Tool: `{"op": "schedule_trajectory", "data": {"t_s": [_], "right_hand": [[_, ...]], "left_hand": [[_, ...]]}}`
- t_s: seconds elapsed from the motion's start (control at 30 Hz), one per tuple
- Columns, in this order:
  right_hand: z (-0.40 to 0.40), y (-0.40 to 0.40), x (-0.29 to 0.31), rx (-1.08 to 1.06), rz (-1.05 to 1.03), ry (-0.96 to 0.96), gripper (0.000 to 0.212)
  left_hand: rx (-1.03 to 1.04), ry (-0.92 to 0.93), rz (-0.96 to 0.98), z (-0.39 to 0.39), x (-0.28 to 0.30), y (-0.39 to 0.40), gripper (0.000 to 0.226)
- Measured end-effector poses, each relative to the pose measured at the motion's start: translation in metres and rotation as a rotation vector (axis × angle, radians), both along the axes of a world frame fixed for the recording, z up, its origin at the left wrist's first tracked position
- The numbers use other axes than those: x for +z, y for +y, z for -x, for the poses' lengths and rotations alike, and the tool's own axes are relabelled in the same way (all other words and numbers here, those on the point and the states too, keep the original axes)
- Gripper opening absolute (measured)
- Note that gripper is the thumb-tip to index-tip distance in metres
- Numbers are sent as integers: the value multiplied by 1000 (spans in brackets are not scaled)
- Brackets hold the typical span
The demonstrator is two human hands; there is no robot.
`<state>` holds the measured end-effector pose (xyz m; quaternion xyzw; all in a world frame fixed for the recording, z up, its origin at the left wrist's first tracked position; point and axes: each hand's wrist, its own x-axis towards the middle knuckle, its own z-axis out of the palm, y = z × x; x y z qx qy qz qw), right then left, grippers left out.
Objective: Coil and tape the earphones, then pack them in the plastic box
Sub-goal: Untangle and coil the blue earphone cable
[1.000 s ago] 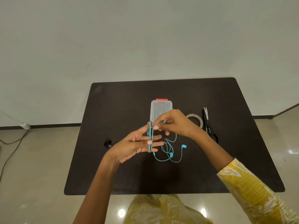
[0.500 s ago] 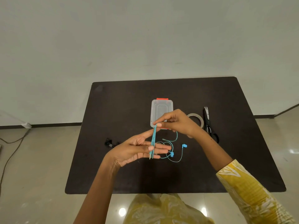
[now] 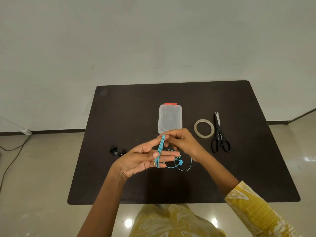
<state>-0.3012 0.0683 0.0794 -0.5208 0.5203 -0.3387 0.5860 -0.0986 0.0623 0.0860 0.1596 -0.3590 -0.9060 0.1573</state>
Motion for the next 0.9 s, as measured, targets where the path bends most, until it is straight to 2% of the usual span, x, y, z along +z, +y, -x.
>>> {"op": "schedule_trajectory", "data": {"t_s": [0.1, 0.17, 0.2, 0.27, 0.4, 0.5, 0.6, 0.67, 0.77, 0.9], "right_hand": [[-11, 9, -4, -3, 4, 64, 26], [-19, 14, -8, 19, 20, 157, 34], [-22, 16, -10, 30, 27, 202, 31], [-26, 17, -11, 79, 66, 309, 20], [-30, 17, -5, 205, 200, 503, 19], [-24, 12, 4, 235, 341, 725, 23], [-11, 2, 15, 277, 417, 838, 20], [-3, -6, 24, 317, 426, 835, 17], [8, -19, 35, 364, 389, 725, 12], [17, -31, 37, 327, 277, 491, 13]], "left_hand": [[111, 32, -29, 3, 1, -2, 53], [191, 3, -19, 6, 2, -5, 49], [228, -22, -13, 7, 2, -6, 50], [338, -73, -26, 10, 0, -8, 60], [536, -186, -29, 13, -1, -15, 78], [509, -368, 117, 15, 0, -17, 80], [380, -557, 287, 13, -2, -17, 79], [280, -578, 305, 11, -1, -14, 72], [162, -490, 257, 9, 4, -8, 55], [91, -348, 167, 2, 9, -5, 60]]}}
